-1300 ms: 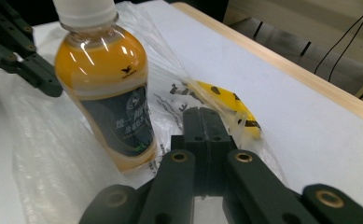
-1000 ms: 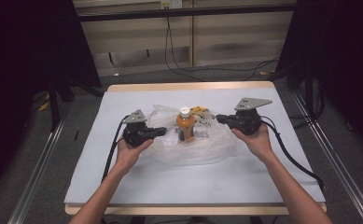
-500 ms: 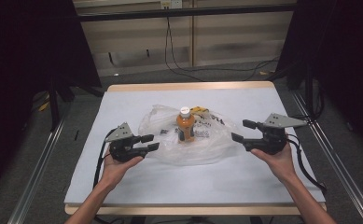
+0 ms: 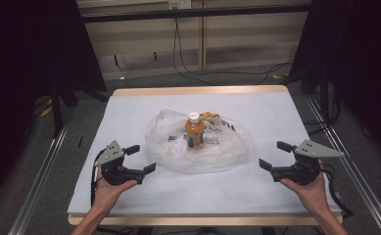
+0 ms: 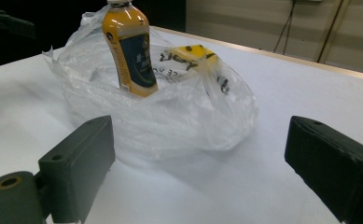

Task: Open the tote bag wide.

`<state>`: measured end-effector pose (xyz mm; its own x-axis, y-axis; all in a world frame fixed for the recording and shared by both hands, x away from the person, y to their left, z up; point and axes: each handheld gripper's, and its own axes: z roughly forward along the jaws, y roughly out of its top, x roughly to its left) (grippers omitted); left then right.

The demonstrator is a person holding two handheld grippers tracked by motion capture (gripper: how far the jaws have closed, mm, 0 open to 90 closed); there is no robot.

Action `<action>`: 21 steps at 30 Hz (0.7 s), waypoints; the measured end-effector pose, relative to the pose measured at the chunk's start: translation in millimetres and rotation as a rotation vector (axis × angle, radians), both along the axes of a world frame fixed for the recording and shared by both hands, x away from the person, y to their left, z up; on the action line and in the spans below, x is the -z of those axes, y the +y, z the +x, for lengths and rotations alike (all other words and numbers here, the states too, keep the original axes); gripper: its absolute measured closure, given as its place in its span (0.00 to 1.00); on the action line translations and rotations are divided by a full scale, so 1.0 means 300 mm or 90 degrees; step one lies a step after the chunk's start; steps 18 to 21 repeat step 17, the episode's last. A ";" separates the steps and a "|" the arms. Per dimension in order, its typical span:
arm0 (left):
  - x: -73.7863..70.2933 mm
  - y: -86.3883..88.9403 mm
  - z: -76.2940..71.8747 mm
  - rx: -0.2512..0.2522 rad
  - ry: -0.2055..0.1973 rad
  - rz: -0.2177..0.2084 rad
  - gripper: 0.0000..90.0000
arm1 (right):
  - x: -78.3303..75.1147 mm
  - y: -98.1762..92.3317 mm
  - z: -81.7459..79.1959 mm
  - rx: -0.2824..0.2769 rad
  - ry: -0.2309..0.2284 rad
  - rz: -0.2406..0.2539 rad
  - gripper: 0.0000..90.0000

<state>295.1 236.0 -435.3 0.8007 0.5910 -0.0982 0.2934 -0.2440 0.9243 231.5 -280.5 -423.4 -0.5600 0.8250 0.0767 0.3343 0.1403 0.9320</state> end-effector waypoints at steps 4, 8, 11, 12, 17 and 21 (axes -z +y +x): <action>0.019 0.033 -0.032 -0.012 0.018 0.006 0.05 | 0.024 -0.042 -0.055 0.029 0.005 0.015 0.09; 0.042 0.059 -0.061 -0.027 0.041 0.007 0.04 | 0.051 -0.078 -0.107 0.053 0.012 0.014 0.09; 0.055 0.080 -0.084 -0.046 0.054 0.008 0.04 | 0.054 -0.099 -0.143 0.075 0.006 0.027 0.09; 0.060 0.086 -0.093 -0.044 0.056 0.002 0.04 | 0.054 -0.102 -0.154 0.080 0.005 0.033 0.09; 0.077 0.107 -0.116 -0.035 0.041 0.029 0.03 | 0.058 -0.104 -0.184 0.078 0.005 0.038 0.09; 0.077 0.107 -0.116 -0.035 0.041 0.029 0.03 | 0.058 -0.104 -0.184 0.078 0.005 0.038 0.09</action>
